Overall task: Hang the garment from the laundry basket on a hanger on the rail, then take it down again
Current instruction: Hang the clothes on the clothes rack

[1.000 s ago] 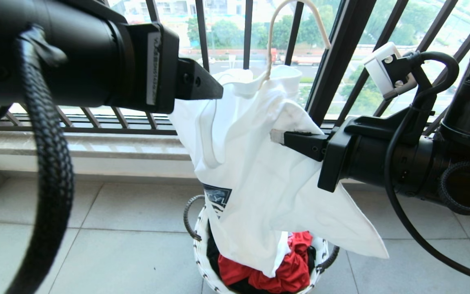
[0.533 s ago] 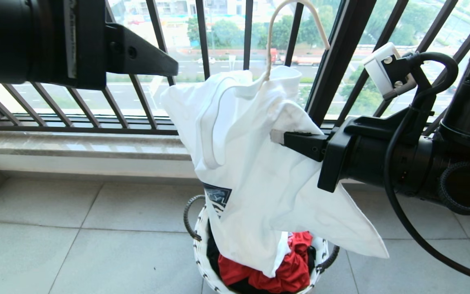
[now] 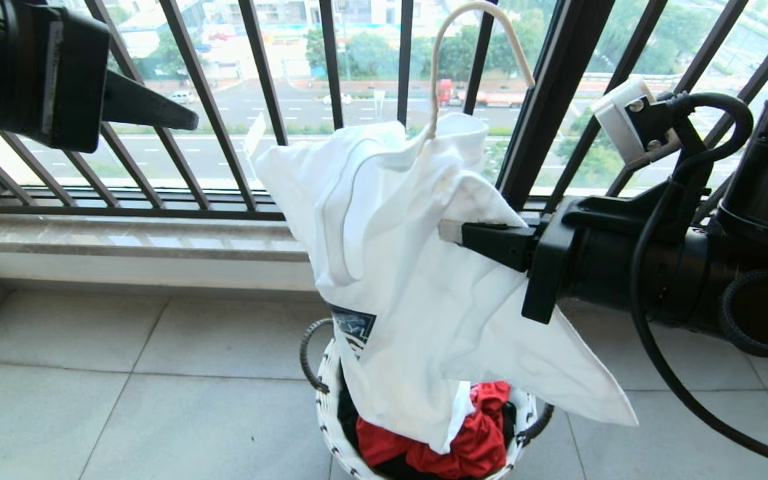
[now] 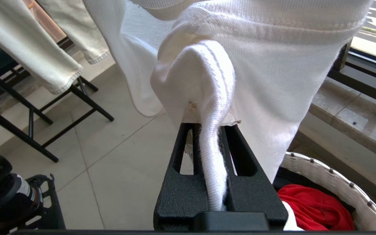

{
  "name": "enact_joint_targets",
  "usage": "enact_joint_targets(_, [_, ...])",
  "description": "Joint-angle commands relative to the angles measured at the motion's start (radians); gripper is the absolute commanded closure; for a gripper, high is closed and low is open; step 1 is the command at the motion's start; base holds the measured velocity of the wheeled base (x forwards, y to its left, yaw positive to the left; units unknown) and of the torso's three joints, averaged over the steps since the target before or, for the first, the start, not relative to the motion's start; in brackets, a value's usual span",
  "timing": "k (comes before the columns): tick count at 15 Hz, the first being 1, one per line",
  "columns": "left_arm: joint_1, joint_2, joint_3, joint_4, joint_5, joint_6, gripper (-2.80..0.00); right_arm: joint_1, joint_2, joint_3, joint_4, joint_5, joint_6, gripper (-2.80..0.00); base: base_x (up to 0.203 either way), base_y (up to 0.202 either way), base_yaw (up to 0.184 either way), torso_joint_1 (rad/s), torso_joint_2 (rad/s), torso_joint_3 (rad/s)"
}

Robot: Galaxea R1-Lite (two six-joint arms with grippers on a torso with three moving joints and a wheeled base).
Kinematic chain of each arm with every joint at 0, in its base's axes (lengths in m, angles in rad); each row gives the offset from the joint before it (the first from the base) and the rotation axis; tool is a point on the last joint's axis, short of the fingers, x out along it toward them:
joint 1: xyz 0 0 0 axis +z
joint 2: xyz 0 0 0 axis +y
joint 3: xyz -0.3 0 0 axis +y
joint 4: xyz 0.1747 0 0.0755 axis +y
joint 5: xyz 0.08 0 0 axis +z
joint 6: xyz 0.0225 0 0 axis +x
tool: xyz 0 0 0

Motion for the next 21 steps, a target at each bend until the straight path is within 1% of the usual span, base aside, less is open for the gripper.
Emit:
enact_joint_targets(1, [0.132, 0.058, -0.058, 0.043, -0.246, 0.121, 0.00, 0.000, -0.020, 0.019, -0.001, 0.042, 0.001, 0.00, 0.000, 0.000, 0.000, 0.000, 0.00, 0.000])
enact_joint_targets(2, [0.174, 0.069, -0.065, 0.050, -0.361, 0.193, 0.00, -0.003, -0.027, 0.025, 0.000, 0.078, 0.001, 0.00, 0.000, 0.000, 0.000, 0.000, 0.00, 0.000])
enact_joint_targets(3, [0.209, 0.080, -0.068, 0.054, -0.461, 0.259, 0.00, -0.011, -0.029, 0.031, 0.000, 0.113, 0.001, 0.00, 0.000, 0.000, 0.000, 0.000, 0.00, 0.000])
enact_joint_targets(4, [0.237, 0.100, -0.072, 0.054, -0.547, 0.317, 0.00, -0.025, -0.030, 0.032, 0.000, 0.163, 0.001, 0.00, 0.000, 0.000, 0.000, 0.000, 0.00, 0.000])
enact_joint_targets(5, [0.252, 0.127, -0.078, 0.052, -0.591, 0.353, 0.00, -0.035, -0.030, 0.034, 0.000, 0.196, 0.001, 0.00, 0.000, 0.000, 0.000, 0.000, 0.00, 0.000])
enact_joint_targets(6, [0.256, 0.147, -0.083, 0.052, -0.622, 0.381, 0.00, -0.047, -0.031, 0.039, 0.000, 0.233, 0.001, 0.00, 0.000, 0.000, 0.000, 0.000, 0.00, 0.000])
enact_joint_targets(7, [0.257, 0.156, -0.082, 0.054, -0.654, 0.395, 0.00, -0.059, -0.030, 0.042, -0.001, 0.270, 0.001, 0.00, 0.000, 0.000, 0.000, 0.000, 0.00, 0.000])
enact_joint_targets(9, [0.256, 0.143, -0.082, 0.063, -0.719, 0.398, 0.00, -0.087, -0.030, 0.048, 0.001, 0.367, 0.001, 0.00, 0.000, 0.000, 0.000, 0.000, 0.00, 0.000])
enact_joint_targets(10, [0.256, 0.120, -0.082, 0.086, -0.741, 0.398, 0.00, -0.103, -0.028, 0.052, 0.001, 0.417, 0.001, 0.00, 0.000, 0.000, 0.000, 0.000, 0.00, 0.000])
enact_joint_targets(11, [0.255, 0.089, -0.081, 0.134, -0.762, 0.405, 0.00, -0.118, -0.022, 0.055, 0.001, 0.449, 0.001, 0.00, 0.000, 0.000, 0.000, 0.000, 0.00, 0.000])
enact_joint_targets(14, [0.251, -0.012, -0.064, 0.205, -0.773, 0.445, 0.00, -0.133, -0.015, 0.061, 0.009, 0.500, 0.001, 0.00, 0.000, 0.000, 0.000, 0.000, 0.00, 0.000])
enact_joint_targets(16, [0.249, -0.024, -0.041, 0.219, -0.773, 0.452, 0.00, -0.133, -0.015, 0.066, 0.026, 0.551, 0.001, 0.00, 0.000, 0.000, 0.000, 0.000, 0.00, 0.000])
enact_joint_targets(19, [0.245, -0.021, 0.016, 0.212, -0.770, 0.471, 0.00, -0.133, -0.004, 0.067, 0.027, 0.564, 0.001, 0.00, 0.000, 0.000, 0.000, 0.000, 0.00, 0.000])
enact_joint_targets(20, [0.234, -0.002, 0.035, 0.207, -0.771, 0.475, -2.50, -0.133, 0.001, 0.067, 0.027, 0.564, 0.001, 0.00, 0.000, 0.000, 0.000, 0.000, 0.00, 0.000])
enact_joint_targets(21, [0.228, 0.017, 0.053, 0.199, -0.771, 0.488, -2.80, -0.133, 0.004, 0.067, 0.027, 0.564, -0.001, 0.00, 0.000, 0.000, 0.000, 0.000, 0.00, 0.000])
